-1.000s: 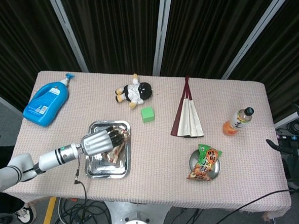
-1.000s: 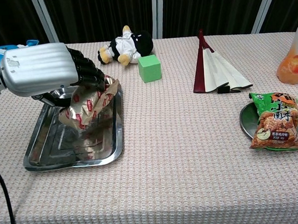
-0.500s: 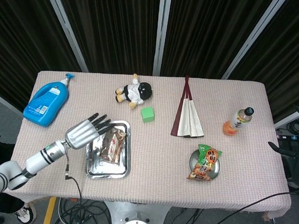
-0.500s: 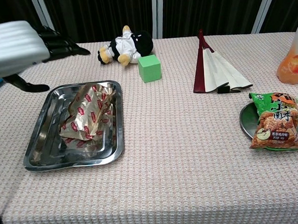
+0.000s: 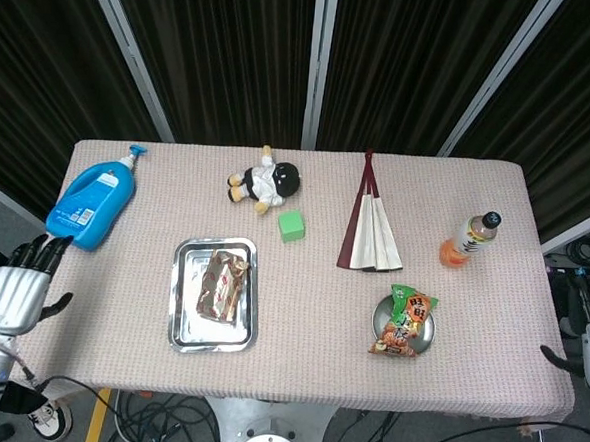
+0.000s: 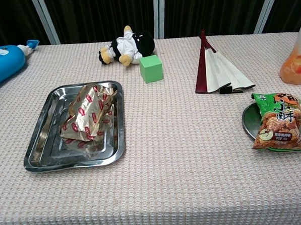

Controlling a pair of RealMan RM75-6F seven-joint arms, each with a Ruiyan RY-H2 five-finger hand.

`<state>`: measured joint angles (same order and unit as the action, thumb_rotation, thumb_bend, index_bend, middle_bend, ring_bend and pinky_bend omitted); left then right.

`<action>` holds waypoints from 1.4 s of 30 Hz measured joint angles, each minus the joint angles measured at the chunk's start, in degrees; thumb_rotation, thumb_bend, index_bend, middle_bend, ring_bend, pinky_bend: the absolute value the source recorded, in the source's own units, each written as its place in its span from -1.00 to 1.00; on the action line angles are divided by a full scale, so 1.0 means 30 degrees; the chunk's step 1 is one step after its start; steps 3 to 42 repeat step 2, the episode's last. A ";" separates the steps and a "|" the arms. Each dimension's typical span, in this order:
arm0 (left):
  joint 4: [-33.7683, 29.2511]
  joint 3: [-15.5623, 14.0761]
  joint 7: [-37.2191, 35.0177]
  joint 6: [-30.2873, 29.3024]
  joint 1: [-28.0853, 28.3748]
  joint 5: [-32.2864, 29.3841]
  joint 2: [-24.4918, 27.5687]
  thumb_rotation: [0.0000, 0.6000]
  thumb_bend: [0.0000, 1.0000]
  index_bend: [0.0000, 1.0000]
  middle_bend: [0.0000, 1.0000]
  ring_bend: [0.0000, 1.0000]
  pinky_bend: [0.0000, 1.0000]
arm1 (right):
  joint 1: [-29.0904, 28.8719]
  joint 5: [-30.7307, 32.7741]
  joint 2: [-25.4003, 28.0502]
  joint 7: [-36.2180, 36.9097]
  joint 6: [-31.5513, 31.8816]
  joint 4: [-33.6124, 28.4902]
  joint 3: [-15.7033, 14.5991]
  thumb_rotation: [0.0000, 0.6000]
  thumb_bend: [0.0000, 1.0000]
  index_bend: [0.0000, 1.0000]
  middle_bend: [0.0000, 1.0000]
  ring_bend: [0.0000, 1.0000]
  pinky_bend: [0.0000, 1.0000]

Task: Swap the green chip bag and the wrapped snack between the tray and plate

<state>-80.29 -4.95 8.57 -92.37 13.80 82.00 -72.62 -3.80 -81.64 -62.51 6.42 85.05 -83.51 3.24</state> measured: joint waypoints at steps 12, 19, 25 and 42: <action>-0.0106 -0.0264 -0.0545 -0.0549 -0.0869 0.0055 0.0208 1.00 -0.65 -0.80 -0.70 -0.79 -0.56 | 0.0625 -0.0059 -0.0253 -0.0184 0.0375 -0.0100 -0.0515 1.00 -1.00 -1.00 -1.00 -1.00 -1.00; -0.0106 -0.0264 -0.0545 -0.0549 -0.0869 0.0055 0.0208 1.00 -0.65 -0.80 -0.70 -0.79 -0.56 | 0.0625 -0.0059 -0.0253 -0.0184 0.0375 -0.0100 -0.0515 1.00 -1.00 -1.00 -1.00 -1.00 -1.00; -0.0106 -0.0264 -0.0545 -0.0549 -0.0869 0.0055 0.0208 1.00 -0.65 -0.80 -0.70 -0.79 -0.56 | 0.0625 -0.0059 -0.0253 -0.0184 0.0375 -0.0100 -0.0515 1.00 -1.00 -1.00 -1.00 -1.00 -1.00; -0.0106 -0.0264 -0.0545 -0.0549 -0.0869 0.0055 0.0208 1.00 -0.65 -0.80 -0.70 -0.79 -0.56 | 0.0625 -0.0059 -0.0253 -0.0184 0.0375 -0.0100 -0.0515 1.00 -1.00 -1.00 -1.00 -1.00 -1.00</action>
